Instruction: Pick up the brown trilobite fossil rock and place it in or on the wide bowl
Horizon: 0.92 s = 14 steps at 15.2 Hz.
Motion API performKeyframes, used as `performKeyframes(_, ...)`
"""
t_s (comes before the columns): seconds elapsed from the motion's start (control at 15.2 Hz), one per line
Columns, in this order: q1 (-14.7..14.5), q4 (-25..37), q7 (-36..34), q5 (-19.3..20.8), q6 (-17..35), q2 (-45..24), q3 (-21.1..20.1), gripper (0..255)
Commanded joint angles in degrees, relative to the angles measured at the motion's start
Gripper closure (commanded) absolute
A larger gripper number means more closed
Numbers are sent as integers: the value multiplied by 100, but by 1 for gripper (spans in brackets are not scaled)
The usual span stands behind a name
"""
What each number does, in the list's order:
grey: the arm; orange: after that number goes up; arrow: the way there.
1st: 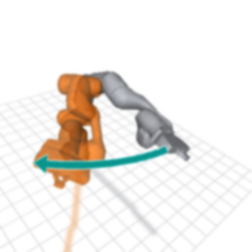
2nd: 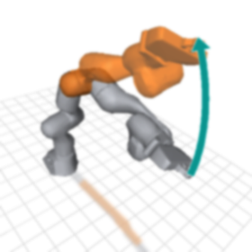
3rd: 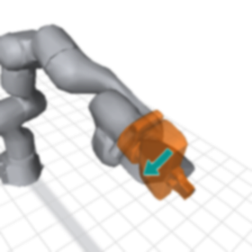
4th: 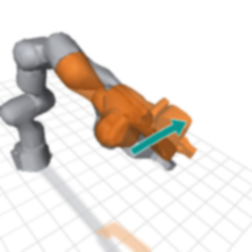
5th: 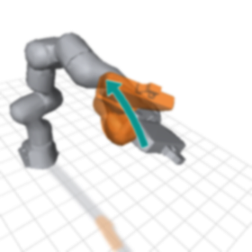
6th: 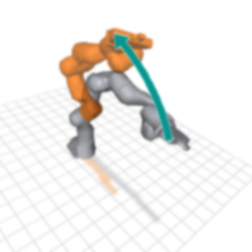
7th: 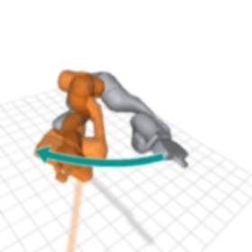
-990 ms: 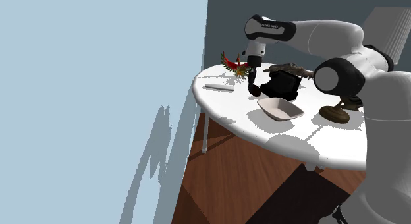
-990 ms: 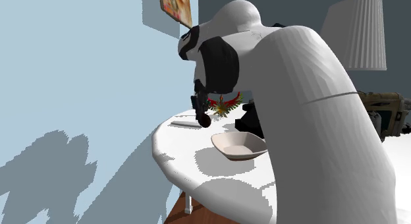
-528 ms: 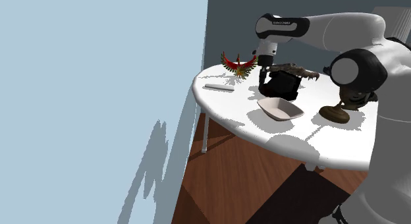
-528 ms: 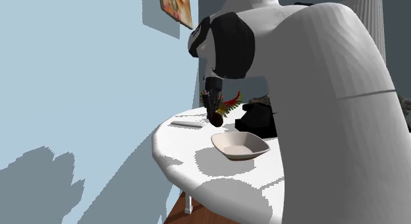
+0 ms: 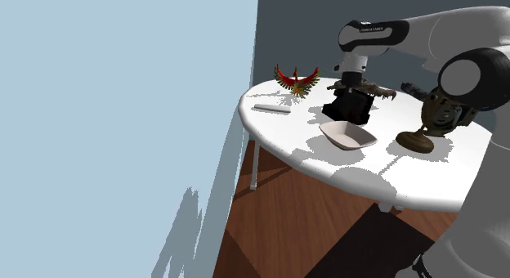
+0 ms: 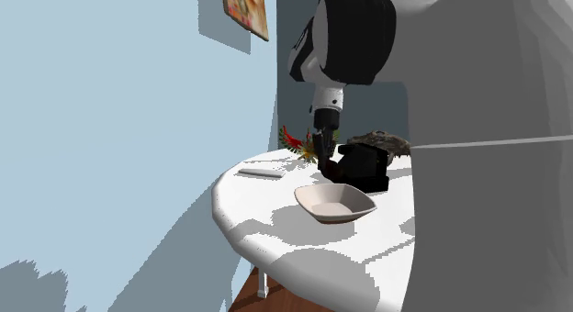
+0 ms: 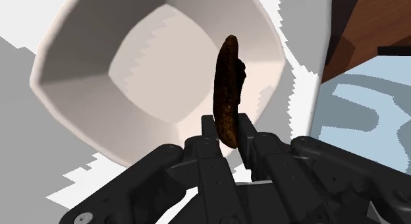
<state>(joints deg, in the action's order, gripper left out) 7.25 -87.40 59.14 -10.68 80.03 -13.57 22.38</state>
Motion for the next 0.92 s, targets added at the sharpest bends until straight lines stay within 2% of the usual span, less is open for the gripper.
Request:
performKeyframes(0.0, 10, -224, 67, 33, 161, 58, 17, 255)
performKeyframes(0.66, -20, -908, 157, 6, 900, -9, -2, 255)
performKeyframes(0.86, -21, -938, 162, 3, 936, -15, -3, 255)
